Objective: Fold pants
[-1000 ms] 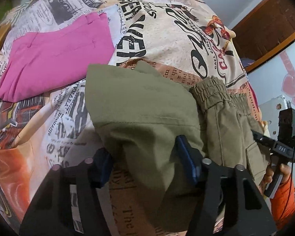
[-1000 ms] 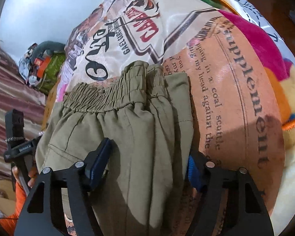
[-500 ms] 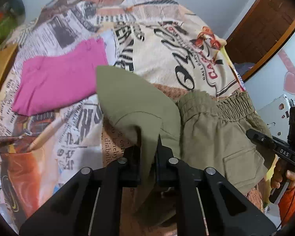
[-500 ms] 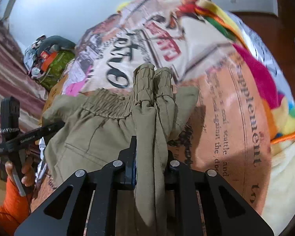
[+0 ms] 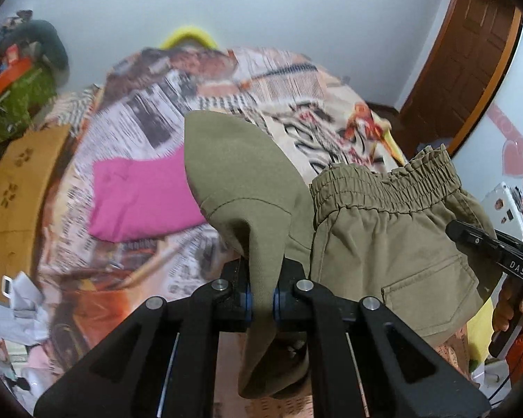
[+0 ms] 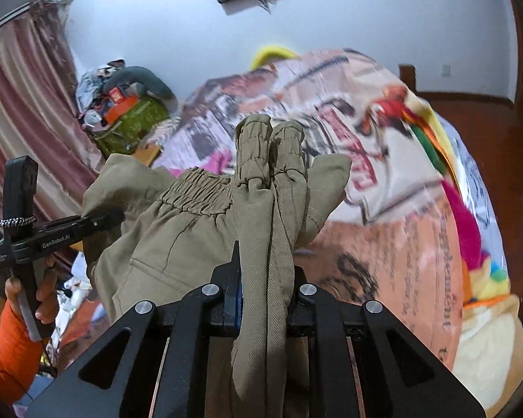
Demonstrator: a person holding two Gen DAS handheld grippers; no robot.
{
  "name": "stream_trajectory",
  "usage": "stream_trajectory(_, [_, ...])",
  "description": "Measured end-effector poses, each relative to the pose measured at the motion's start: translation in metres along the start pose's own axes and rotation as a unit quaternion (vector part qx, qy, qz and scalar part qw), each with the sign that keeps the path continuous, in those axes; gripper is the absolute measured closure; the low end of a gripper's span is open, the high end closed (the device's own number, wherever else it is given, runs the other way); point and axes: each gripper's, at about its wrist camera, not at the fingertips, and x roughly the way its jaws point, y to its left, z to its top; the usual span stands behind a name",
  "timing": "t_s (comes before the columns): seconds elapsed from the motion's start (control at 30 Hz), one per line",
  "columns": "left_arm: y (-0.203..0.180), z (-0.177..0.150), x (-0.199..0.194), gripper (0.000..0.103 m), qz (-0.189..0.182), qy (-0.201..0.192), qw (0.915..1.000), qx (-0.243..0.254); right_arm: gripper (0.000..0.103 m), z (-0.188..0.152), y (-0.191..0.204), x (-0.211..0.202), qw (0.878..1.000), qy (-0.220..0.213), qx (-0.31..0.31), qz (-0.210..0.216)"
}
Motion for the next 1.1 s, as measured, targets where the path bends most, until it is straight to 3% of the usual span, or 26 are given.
stream_trajectory(0.33, [0.060, 0.038, -0.059, 0.095, 0.055, -0.071, 0.9958, -0.020, 0.091, 0.053, 0.065, 0.021, 0.997, -0.043, -0.050, 0.033])
stream_trajectory(0.6, [0.115, 0.066, -0.065, 0.095, 0.105, -0.104, 0.9886, -0.029, 0.091, 0.097, 0.117, 0.067, 0.994, -0.054, -0.083, 0.052])
stream_trajectory(0.8, [0.165, 0.084, -0.044, 0.095, 0.117, -0.110, 0.9846, -0.070, 0.091, 0.119, 0.138, 0.108, 0.992, -0.053, -0.101, 0.056])
stream_trajectory(1.1, [0.216, 0.103, 0.037, 0.095, 0.144, -0.077, 0.9828, -0.085, 0.091, 0.134, 0.139, 0.188, 0.994, -0.026, -0.092, 0.050])
